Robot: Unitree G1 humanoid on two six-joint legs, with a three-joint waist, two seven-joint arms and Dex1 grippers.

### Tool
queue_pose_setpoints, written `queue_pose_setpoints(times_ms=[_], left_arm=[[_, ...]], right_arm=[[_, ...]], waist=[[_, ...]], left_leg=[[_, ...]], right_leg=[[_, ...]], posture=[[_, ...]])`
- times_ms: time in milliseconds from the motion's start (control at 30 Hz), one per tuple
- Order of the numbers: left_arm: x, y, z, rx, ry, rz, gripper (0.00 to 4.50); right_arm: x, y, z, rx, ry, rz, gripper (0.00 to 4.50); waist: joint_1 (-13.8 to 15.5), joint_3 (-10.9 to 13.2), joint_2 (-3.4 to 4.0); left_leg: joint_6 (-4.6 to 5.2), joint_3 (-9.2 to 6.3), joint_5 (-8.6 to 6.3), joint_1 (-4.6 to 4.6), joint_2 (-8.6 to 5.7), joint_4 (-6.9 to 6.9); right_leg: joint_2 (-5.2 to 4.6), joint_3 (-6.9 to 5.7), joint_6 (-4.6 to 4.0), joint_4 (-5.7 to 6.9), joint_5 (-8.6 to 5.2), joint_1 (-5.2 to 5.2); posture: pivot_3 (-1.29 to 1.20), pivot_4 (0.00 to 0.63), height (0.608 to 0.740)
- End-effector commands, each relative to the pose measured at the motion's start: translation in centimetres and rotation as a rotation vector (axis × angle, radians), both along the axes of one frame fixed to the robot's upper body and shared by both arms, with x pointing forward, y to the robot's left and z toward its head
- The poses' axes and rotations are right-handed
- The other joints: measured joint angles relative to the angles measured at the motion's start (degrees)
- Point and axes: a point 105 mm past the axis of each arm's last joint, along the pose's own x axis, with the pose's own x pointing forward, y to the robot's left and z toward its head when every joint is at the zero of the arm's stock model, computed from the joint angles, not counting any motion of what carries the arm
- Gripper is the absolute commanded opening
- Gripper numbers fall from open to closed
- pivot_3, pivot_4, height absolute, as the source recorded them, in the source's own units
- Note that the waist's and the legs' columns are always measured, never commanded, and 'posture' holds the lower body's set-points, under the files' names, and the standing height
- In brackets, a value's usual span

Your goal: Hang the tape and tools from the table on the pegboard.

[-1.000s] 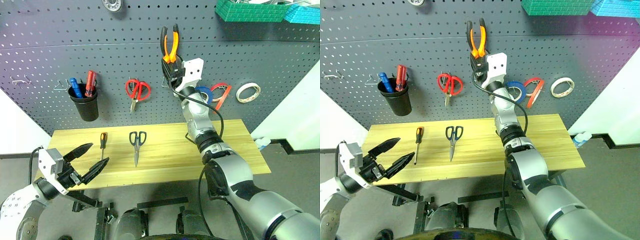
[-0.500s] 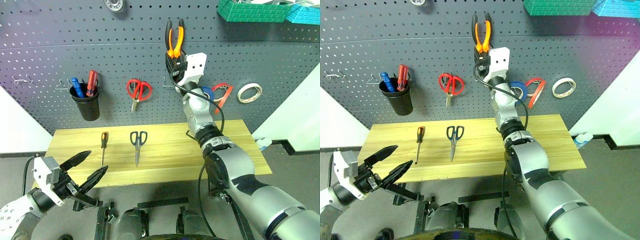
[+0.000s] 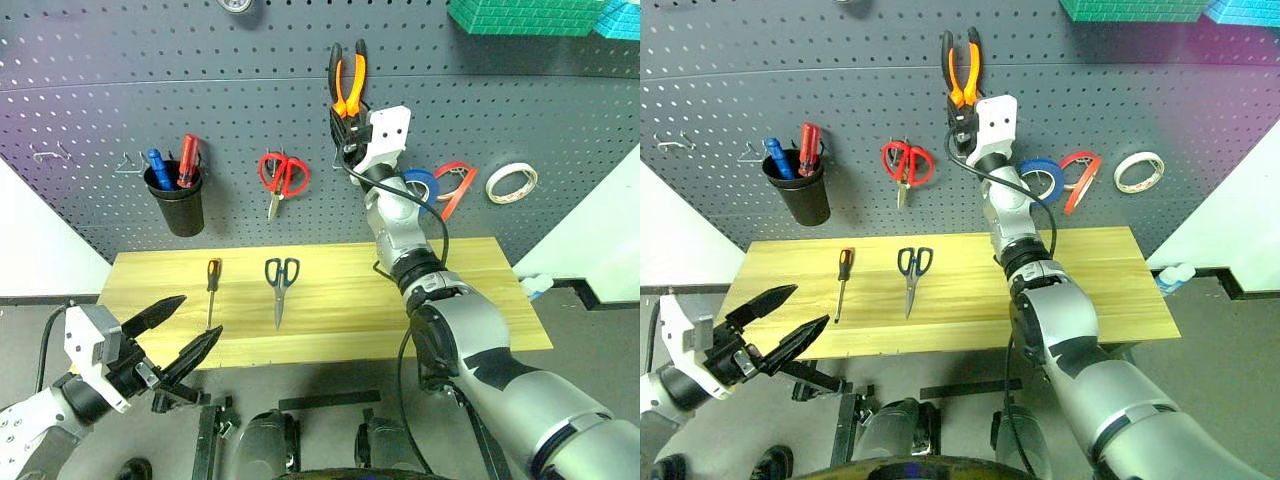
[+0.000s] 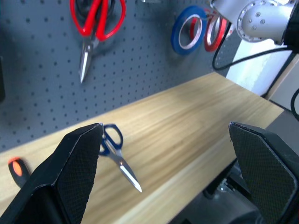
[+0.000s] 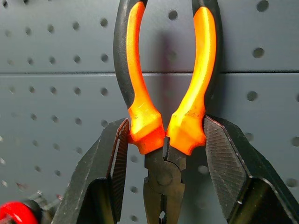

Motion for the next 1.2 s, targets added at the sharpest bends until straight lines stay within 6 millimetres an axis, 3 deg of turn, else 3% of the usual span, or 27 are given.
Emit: queue_pose_setpoints(times_ms=[33,833,867,900,1033,1067,1200], left_arm=[[-0.3,0.1,1.1,0.011,-0.037,-0.003,4.50],[-2.3,1.0,0.0,0.015,0.021,-0.006,4.50],[-2.3,1.1,-0.1,0.015,0.023,-0.006,4.50],[-2.3,1.1,-0.1,0.014,0.024,-0.006,4.50],[-2.2,1.3,-0.3,0.015,0.024,-0.005,4.50],[-2.2,1.3,-0.4,0.015,0.023,-0.005,4.50],[-2.0,1.5,-0.6,0.015,0.019,-0.006,4.50]], right_arm=[[-0.2,-0.6,2.6,0.015,-0.086,-0.021,2.09],[-0.7,-0.1,-2.5,-0.040,0.014,-0.022,2.09],[-0.8,-0.1,-2.5,-0.031,0.013,-0.012,2.78],[-0.8,-0.1,-2.4,-0.039,0.007,-0.012,2.92],[-0.8,0.0,-2.2,-0.070,-0.012,-0.032,4.27],[-0.8,0.1,-2.1,-0.069,-0.014,-0.033,4.45],[-1.0,0.4,-1.8,-0.061,-0.030,-0.023,4.45]], waist=[[0.00,0.41,-0.01],[-0.02,3.79,-0.07],[-0.01,3.80,-0.07],[0.00,3.81,-0.07],[0.02,4.05,-0.03],[0.01,4.05,-0.04],[-0.01,4.07,-0.06]], left_leg=[[0.00,0.00,0.00,0.00,0.00,0.00],[0.18,-0.02,-0.11,-0.02,0.03,-0.09],[0.26,-0.02,-0.16,-0.02,0.03,-0.10],[0.30,-0.02,-0.19,-0.02,0.04,-0.10],[0.32,-0.02,-0.21,-0.07,0.03,-0.12],[0.32,-0.02,-0.20,-0.16,0.03,-0.12],[0.20,0.00,-0.13,-0.30,0.03,-0.12]], right_leg=[[-0.01,0.00,0.00,0.00,0.00,0.00],[-0.14,0.02,-0.15,-0.13,-0.08,-0.03],[-0.15,0.02,-0.16,-0.13,-0.08,-0.03],[-0.15,0.02,-0.16,-0.14,-0.08,-0.03],[-0.19,0.01,-0.16,-0.15,-0.08,-0.09],[-0.19,0.01,-0.16,-0.15,-0.08,-0.17],[-0.18,0.00,-0.14,-0.18,-0.07,-0.31]], posture=[[0.25,0.145,0.740],[0.27,0.199,0.740],[0.27,0.198,0.740],[0.27,0.198,0.740],[0.27,0.192,0.740],[0.27,0.192,0.740],[0.27,0.184,0.740]])
